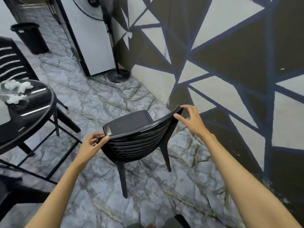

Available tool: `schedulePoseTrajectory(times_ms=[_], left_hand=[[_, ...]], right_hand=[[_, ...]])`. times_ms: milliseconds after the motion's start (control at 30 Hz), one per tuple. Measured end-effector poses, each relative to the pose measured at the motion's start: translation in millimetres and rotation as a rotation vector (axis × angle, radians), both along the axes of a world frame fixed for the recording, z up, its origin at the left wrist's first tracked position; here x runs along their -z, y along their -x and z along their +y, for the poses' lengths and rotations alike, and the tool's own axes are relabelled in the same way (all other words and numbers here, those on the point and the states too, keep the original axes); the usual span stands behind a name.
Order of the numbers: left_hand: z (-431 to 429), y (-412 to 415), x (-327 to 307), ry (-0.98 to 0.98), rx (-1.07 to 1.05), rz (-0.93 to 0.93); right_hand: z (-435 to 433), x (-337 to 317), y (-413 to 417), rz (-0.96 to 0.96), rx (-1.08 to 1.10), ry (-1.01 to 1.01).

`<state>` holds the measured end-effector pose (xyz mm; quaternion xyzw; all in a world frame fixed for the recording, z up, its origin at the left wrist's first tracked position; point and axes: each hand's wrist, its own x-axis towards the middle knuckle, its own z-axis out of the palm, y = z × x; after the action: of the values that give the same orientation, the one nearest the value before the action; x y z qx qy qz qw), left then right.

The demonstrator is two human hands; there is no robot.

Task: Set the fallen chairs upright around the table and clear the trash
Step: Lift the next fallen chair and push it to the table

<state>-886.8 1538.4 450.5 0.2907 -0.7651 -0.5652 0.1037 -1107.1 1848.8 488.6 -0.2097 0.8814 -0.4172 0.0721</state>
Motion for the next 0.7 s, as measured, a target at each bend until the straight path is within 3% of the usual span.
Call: schedulePoseTrajectory(times_ms=[267, 500, 700], left_hand=[[18, 7, 6, -0.036, -0.093, 0.013], [36, 12, 4, -0.075, -0.23, -0.045], [50, 8, 2, -0.05, -0.329, -0.071]], right_hand=[[1, 21, 61, -0.037, -0.216, -0.012], [4, 29, 111, -0.294, -0.424, 0.001], [-14, 46, 126, -0.488, -0.472, 0.159]])
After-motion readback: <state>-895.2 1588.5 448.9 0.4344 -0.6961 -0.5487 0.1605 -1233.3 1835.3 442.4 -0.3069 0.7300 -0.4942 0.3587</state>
